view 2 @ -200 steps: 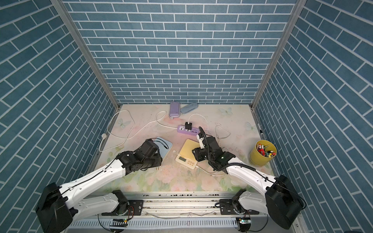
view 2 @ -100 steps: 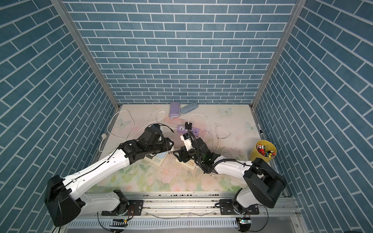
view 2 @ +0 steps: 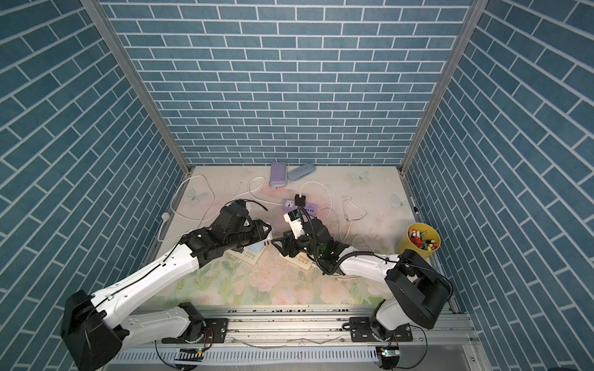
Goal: Charge the electronic scale
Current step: Pick up the plug from the center of the board.
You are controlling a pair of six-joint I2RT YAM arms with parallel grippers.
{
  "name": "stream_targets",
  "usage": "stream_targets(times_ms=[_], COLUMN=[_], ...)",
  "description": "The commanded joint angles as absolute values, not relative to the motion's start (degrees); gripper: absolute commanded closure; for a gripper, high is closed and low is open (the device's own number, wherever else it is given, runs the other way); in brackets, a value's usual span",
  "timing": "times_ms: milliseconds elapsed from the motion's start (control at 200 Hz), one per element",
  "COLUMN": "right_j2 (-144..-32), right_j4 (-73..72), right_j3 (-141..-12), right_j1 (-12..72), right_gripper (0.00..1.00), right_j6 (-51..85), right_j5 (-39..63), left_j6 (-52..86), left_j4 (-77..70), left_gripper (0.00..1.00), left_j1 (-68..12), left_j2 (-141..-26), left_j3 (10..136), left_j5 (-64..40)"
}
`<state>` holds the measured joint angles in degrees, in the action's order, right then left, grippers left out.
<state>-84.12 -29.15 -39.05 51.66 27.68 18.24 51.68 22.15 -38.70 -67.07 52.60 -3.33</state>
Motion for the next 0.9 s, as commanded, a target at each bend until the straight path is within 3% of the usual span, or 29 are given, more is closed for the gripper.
stream_targets(times_ms=[0,395,575,710,895], right_j2=[-82.62,-82.31,-85.87,-87.97,-90.39], right_j4=[-32.61,-32.13,-31.44,-33.13,-33.6], right_j3=[-38.59,-42.0,-44.63,-45.9,-46.76], right_j1=[53.73,54.4,54.41,54.32,54.04], right_gripper=[0.32,0.31,0.35,0.5,0.82], right_j6=[28.92,28.36,29.18,29.71,29.49], right_j5=[21.28,16.85,16.52,17.93,19.8], left_j6=[52.09,53.44,54.15,54.76,53.92], left_j4=[19.61,16.99,16.11,15.48,15.82], left_gripper=[0.72,0.72,0.72,0.72,0.71], left_j1=[-37.73,-37.35,-37.36,-37.4,-37.32], left_j2=[-66.34,-65.43,-64.66,-64.05,-63.13], left_j3=[51.71,49.32,48.53,47.66,47.37], left_j5=[-4.18,-6.14,-7.27,-8.16,-9.88])
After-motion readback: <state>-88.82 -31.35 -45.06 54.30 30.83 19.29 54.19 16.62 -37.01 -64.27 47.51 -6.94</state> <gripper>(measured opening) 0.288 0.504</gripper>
